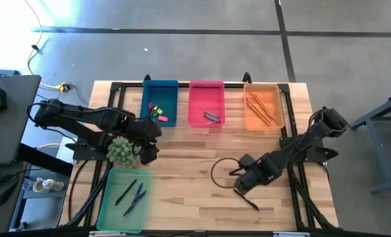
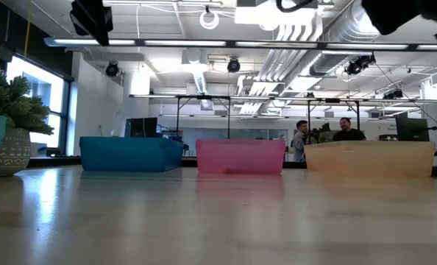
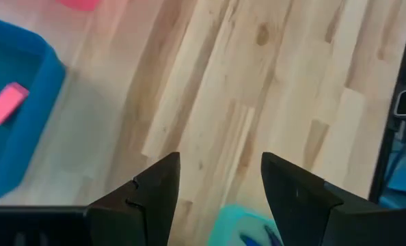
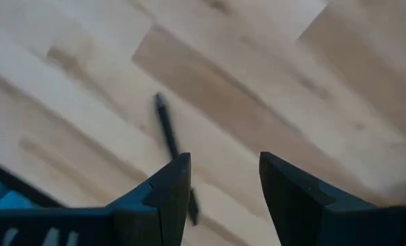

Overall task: Sort crayons/erasers/pens/pencils in bins
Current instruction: Put the black pen into the blue bin

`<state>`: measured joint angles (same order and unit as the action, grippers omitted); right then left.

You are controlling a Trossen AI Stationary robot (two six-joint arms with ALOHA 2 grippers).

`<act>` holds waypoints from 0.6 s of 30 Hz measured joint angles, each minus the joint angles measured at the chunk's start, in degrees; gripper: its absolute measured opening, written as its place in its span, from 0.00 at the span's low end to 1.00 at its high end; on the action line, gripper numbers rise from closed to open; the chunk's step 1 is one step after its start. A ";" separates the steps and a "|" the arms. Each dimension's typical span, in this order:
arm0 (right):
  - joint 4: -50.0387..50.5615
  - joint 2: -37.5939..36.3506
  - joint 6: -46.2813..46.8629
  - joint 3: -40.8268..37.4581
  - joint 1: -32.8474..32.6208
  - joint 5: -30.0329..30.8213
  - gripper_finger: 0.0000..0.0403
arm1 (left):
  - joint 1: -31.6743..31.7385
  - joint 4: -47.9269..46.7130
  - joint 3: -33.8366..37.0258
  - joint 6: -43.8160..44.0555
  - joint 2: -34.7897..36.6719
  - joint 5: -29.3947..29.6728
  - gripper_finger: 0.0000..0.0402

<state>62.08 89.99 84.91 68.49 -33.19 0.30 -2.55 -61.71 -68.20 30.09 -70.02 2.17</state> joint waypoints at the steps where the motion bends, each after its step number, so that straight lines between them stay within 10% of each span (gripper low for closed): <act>1: -0.82 0.25 1.12 0.00 -0.84 -0.01 0.41 | -0.64 0.00 0.00 0.96 0.00 0.04 0.48; 18: -13.49 12.96 6.53 0.00 -7.53 -4.49 0.41 | -11.75 -0.07 0.00 11.45 0.00 0.18 0.48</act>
<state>48.59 102.95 91.43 68.49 -40.71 -4.20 -14.30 -61.78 -68.20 41.54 -70.02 2.35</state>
